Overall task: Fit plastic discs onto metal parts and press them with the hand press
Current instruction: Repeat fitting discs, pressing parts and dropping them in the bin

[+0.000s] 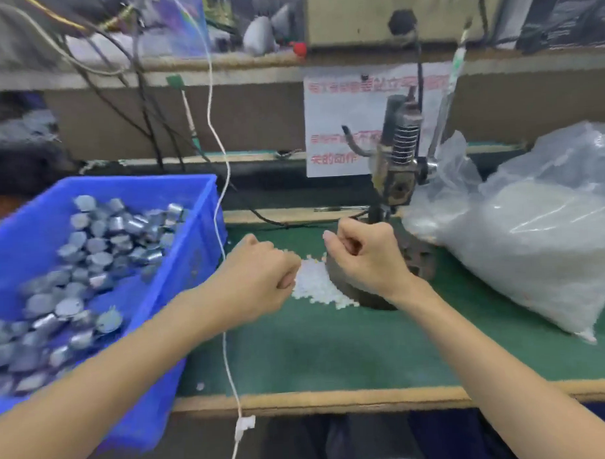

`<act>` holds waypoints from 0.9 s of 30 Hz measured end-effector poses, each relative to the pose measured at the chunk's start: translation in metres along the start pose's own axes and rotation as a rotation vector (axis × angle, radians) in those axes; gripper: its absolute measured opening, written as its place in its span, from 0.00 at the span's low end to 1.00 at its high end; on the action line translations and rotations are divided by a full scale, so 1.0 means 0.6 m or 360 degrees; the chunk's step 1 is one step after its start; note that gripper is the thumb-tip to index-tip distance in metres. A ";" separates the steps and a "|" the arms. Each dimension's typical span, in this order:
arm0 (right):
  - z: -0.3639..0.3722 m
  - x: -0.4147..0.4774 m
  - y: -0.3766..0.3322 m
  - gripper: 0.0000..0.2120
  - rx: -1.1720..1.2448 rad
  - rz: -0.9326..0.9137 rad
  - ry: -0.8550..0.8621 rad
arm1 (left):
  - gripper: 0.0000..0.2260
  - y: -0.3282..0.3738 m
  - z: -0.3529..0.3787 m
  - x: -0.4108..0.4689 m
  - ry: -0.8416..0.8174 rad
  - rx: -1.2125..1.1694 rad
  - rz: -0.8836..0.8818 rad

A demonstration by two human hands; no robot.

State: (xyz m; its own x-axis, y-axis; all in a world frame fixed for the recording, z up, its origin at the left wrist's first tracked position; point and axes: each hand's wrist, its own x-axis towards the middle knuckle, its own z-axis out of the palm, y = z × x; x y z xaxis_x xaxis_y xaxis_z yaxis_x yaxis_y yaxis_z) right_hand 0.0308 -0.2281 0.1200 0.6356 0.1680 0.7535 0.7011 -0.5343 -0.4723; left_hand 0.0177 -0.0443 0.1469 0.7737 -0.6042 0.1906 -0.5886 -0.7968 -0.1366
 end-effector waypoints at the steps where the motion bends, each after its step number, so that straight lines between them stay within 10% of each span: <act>1: 0.029 0.016 -0.017 0.20 0.0044 -0.0052 -0.0074 | 0.16 -0.028 -0.011 -0.021 0.0006 0.0035 -0.0053; 9: 0.238 0.132 -0.176 0.15 0.0375 -0.0355 -0.0619 | 0.10 -0.233 -0.040 -0.175 0.0103 -0.0232 -0.0676; 12: 0.313 0.148 -0.199 0.13 0.0228 -0.0290 -0.1066 | 0.03 -0.284 -0.003 -0.211 -0.0482 -0.0115 -0.0906; 17: 0.360 0.146 -0.189 0.09 -0.0289 -0.0164 -0.1448 | 0.20 -0.321 0.059 -0.210 -0.1278 -0.0061 -0.0845; 23: 0.359 0.142 -0.184 0.08 -0.0253 -0.0122 -0.1313 | 0.08 -0.307 0.085 -0.185 -0.1170 0.0012 -0.0752; 27: 0.361 0.140 -0.184 0.10 -0.0257 0.0001 -0.1158 | 0.10 -0.298 0.039 -0.172 -0.0425 -0.0084 -0.0948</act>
State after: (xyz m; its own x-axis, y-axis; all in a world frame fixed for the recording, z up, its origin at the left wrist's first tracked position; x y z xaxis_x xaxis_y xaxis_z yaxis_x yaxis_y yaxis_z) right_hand 0.0769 0.0241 0.1365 0.7286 0.6439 0.2337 0.6802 -0.6401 -0.3572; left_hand 0.0487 0.1602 0.1289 0.9985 -0.0456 -0.0303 -0.0466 -0.9984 -0.0328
